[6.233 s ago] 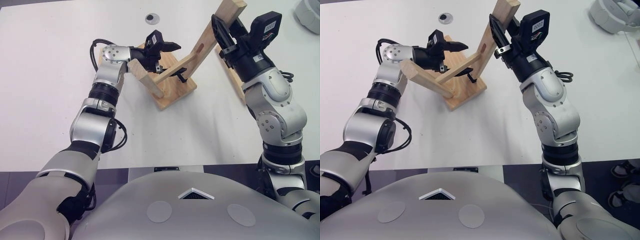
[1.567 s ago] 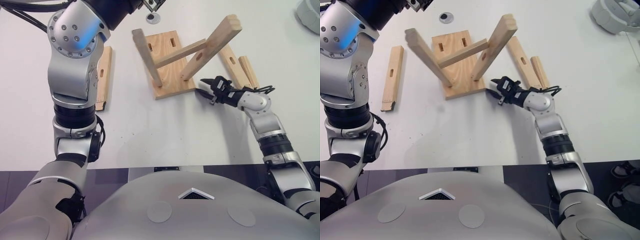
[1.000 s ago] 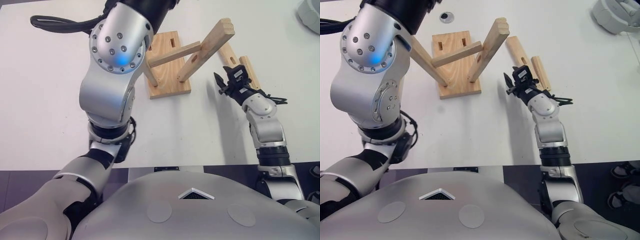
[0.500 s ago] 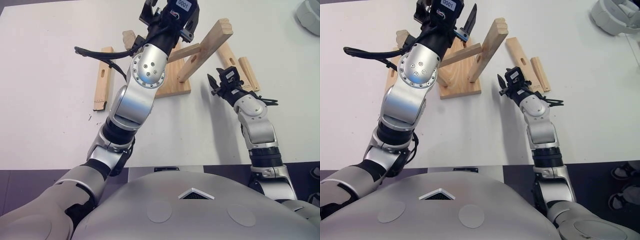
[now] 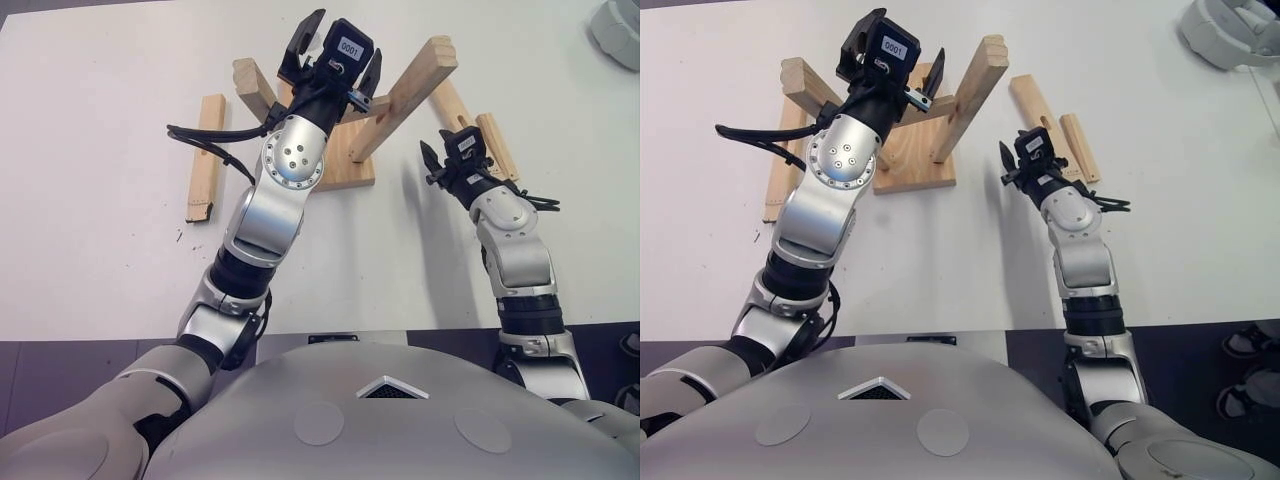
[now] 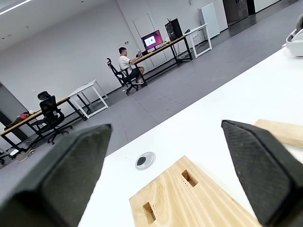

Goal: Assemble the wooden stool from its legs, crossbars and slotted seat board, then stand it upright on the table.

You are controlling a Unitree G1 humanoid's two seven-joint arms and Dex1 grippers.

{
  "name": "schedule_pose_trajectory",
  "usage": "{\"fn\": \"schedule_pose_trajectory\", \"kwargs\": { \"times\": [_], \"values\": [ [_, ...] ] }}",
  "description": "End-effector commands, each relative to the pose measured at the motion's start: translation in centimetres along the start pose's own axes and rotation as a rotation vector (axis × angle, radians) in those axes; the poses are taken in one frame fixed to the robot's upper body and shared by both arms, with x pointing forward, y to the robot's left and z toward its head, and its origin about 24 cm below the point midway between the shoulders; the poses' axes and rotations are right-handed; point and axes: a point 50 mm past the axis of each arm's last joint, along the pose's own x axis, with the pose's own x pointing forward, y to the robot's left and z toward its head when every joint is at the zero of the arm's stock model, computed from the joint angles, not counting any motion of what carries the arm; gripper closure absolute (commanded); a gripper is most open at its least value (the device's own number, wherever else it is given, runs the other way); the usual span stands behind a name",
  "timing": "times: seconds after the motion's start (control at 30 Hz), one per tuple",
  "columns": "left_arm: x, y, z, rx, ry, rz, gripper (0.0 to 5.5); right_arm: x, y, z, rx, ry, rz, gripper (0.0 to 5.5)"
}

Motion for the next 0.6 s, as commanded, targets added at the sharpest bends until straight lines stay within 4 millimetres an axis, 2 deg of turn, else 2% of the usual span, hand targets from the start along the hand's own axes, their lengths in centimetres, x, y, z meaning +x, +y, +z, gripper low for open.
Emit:
{"fn": "schedule_pose_trajectory", "kwargs": {
  "times": [0.03,0.17,0.33,0.43,0.6],
  "values": [
    [-1.2,-0.8,-6.0,0.104,0.265,-0.043,1.26,0.1,0.2,0.9,0.006,-0.02,0.005,3.69],
    [-1.9,-1.1,-6.9,0.132,0.312,-0.073,1.26,-0.1,0.2,1.3,0.005,-0.027,0.012,3.69],
    [-1.7,-0.6,-5.7,0.068,0.287,-0.07,1.26,-0.2,-0.3,2.6,0.034,-0.087,-0.014,3.69],
    [-1.1,0.0,-1.7,-0.117,0.142,-0.057,1.26,-0.8,-1.4,5.3,0.079,-0.24,-0.096,3.69],
    [-1.6,1.6,7.9,-0.382,-0.318,-0.107,1.26,-2.8,-3.3,9.8,0.128,-0.457,-0.307,3.69]
  ]
}}
